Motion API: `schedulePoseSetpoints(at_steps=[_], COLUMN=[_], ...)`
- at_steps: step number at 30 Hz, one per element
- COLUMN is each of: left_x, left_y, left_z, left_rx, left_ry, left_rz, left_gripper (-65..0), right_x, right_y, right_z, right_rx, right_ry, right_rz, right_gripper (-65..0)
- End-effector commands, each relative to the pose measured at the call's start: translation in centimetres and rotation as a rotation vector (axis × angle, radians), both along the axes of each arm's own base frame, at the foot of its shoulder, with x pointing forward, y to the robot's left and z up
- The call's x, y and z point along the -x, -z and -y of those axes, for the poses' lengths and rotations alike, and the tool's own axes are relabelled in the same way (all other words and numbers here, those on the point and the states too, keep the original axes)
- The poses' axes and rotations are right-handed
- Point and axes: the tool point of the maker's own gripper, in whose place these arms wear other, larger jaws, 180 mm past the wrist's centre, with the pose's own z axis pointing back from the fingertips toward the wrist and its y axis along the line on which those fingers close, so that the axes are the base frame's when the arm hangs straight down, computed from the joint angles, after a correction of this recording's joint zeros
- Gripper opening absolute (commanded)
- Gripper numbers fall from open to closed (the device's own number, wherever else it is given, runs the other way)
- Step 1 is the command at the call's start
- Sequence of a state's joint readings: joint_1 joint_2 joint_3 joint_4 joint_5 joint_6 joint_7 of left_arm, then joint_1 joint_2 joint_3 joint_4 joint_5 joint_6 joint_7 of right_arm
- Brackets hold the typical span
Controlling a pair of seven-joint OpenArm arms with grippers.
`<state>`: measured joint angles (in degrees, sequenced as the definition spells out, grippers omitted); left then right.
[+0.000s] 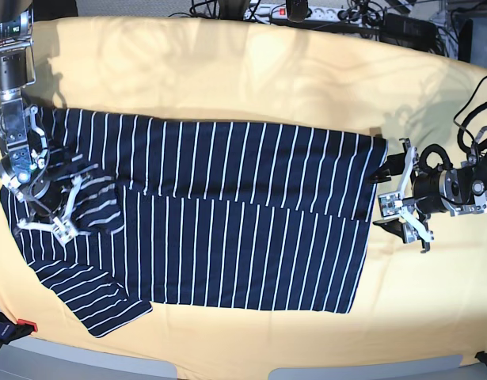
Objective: Fold the T-shirt properly
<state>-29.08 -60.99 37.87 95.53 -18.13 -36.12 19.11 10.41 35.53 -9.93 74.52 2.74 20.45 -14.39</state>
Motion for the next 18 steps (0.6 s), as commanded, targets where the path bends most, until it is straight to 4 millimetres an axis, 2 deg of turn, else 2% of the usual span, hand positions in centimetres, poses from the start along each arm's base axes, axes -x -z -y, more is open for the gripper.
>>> schedulePoseSetpoints(at_steps=[1,3,4,7,8,9,12,14,18], left_x=[-0.8,-0.8,-0.8,-1.0,-1.1,-1.2,-1.3,-0.2,0.4], left_y=[-1.7,-1.7,-1.7,-1.6,-1.5,-1.4,-1.4,-1.3,-2.1], left_z=[-0.3,-0.3,-0.3,-0.7,-1.0,-1.3,-2.1,-2.0,-1.5], left_rx=[0.015,0.015,0.014,-0.016,-0.039,-0.063,-0.112,-0.105,-0.053], left_ry=[-0.007,-0.007,-0.007,-0.003,0.000,0.004,0.019,0.072,0.105], left_rz=[0.043,0.043,0.043,0.057,0.068,0.079,0.095,0.054,0.062], left_gripper=[-22.0,-22.0,-22.0,-22.0,-22.0,-22.0,-21.9,-21.9,-21.9], right_x=[-1.2,-1.0,-0.8,-0.3,0.0,0.2,0.9,1.2,2.1], right_y=[-2.4,-2.1,-1.8,-0.9,-0.6,-0.4,-0.4,-1.3,-5.0], right_z=[1.1,1.0,0.7,1.0,1.3,1.6,2.8,3.3,1.1], right_rx=[0.020,0.020,0.017,0.039,0.050,0.064,0.116,0.136,0.036], right_ry=[0.015,0.008,-0.007,-0.004,0.000,0.002,-0.004,-0.025,-0.162], right_rz=[0.060,0.042,0.028,-0.037,-0.059,-0.084,-0.147,-0.162,-0.165], right_gripper=[-65.0,-63.4,-58.2,-33.0,-25.7,-21.3,-20.0,-20.0,-20.0])
